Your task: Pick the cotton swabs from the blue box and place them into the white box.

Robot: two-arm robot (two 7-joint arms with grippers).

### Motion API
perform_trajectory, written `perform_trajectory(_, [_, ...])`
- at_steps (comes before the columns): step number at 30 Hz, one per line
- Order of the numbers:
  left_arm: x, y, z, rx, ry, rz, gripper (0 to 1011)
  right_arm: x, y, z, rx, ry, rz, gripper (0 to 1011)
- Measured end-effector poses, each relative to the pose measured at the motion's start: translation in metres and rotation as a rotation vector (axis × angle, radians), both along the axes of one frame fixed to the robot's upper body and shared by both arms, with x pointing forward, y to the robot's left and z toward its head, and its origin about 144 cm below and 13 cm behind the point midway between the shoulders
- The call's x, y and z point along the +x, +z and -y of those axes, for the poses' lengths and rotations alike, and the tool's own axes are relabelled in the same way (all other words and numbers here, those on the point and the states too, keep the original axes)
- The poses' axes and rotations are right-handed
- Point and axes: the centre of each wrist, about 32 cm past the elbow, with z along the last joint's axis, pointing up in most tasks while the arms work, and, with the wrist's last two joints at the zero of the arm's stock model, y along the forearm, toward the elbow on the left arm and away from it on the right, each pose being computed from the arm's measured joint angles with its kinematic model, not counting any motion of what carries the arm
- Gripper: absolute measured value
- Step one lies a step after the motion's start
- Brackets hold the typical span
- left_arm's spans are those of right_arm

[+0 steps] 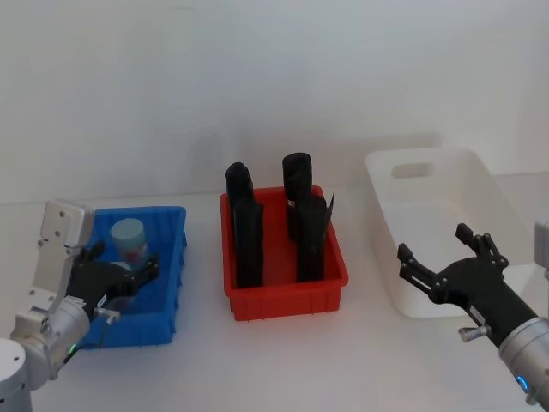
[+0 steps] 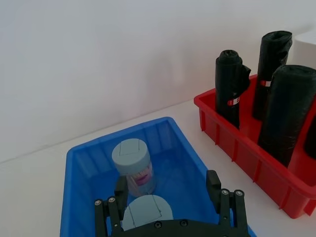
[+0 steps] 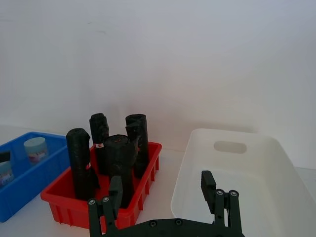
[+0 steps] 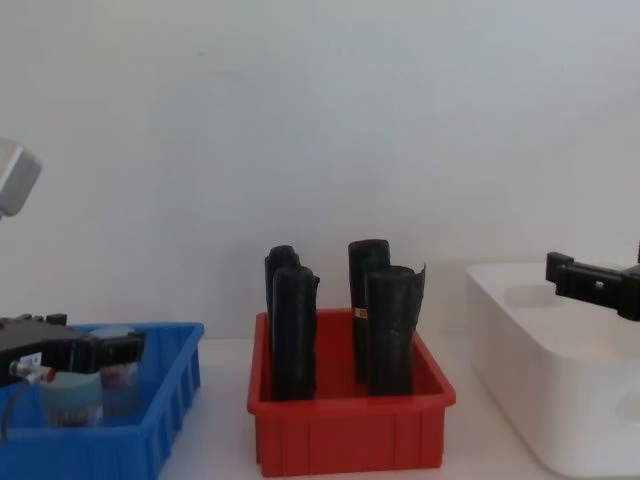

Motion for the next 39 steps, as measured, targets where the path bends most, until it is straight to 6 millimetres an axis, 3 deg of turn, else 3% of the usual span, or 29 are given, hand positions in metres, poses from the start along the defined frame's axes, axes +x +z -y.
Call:
perform_trajectory(34, [0.011, -0.024, -0.035, -0.051, 0.041, -0.098, 997, 0.0, 0.0, 0.0, 0.0, 0.0, 0.0, 1001])
perform_trajectory(39, [0.013, -0.026, -0.036, -0.066, 0.027, -0.097, 880, 0.0, 0.0, 0.0, 0.0, 0.0, 0.0, 1002])
